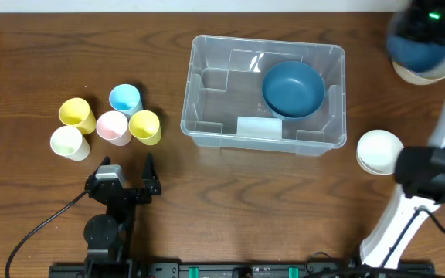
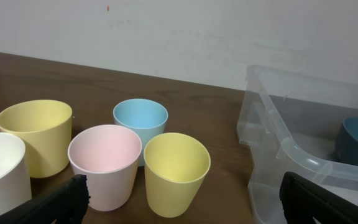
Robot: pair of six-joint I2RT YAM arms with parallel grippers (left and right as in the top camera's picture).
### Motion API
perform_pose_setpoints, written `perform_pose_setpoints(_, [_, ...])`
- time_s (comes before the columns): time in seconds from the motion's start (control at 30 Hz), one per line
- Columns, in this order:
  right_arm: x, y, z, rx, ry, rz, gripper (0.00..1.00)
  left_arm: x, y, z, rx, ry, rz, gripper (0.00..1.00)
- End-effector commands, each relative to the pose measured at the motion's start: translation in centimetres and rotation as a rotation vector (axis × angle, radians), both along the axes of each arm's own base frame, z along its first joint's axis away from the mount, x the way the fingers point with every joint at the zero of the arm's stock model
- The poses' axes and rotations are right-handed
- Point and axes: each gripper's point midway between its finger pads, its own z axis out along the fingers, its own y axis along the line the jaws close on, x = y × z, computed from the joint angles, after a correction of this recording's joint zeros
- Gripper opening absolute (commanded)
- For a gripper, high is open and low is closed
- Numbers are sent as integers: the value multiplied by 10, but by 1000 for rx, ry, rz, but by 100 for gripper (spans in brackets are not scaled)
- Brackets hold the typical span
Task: Pack container
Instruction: 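Lift the second blue bowl and lower it into the bin, then stack the blue bowl onto the first bowl and open the right gripper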
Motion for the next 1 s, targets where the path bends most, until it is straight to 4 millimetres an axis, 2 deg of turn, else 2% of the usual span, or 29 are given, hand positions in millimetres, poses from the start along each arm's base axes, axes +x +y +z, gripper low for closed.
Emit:
perform_pose_setpoints(0.0, [-10, 71, 38, -91, -111, 187, 1, -1, 4, -16, 21, 50, 19, 98])
perform_pose_setpoints(0.07, [-8, 92, 27, -209, -86, 190, 1, -1, 4, -16, 21, 50, 20, 98])
perform_pose_setpoints(0.17, [-9, 111, 11, -321, -47, 172, 1, -1, 4, -16, 21, 50, 20, 98])
perform_pose_setpoints(0.27, [-16, 136, -7, -387, -2, 209, 1, -1, 4, -16, 21, 50, 20, 98])
perform_pose_setpoints(0.33, [-21, 145, -21, -395, 40, 200, 1, -1, 4, -16, 21, 50, 19, 98])
perform_pose_setpoints(0.63, [-37, 150, -105, -380, 245, 189, 1, -1, 4, -16, 21, 50, 20, 98])
perform_pose_setpoints(0.73, [-42, 162, -124, -337, 279, 226, 1, -1, 4, -16, 21, 50, 20, 98])
perform_pose_setpoints(0.97, [-45, 174, -130, -312, 281, 253, 1, -1, 4, -16, 21, 50, 20, 98])
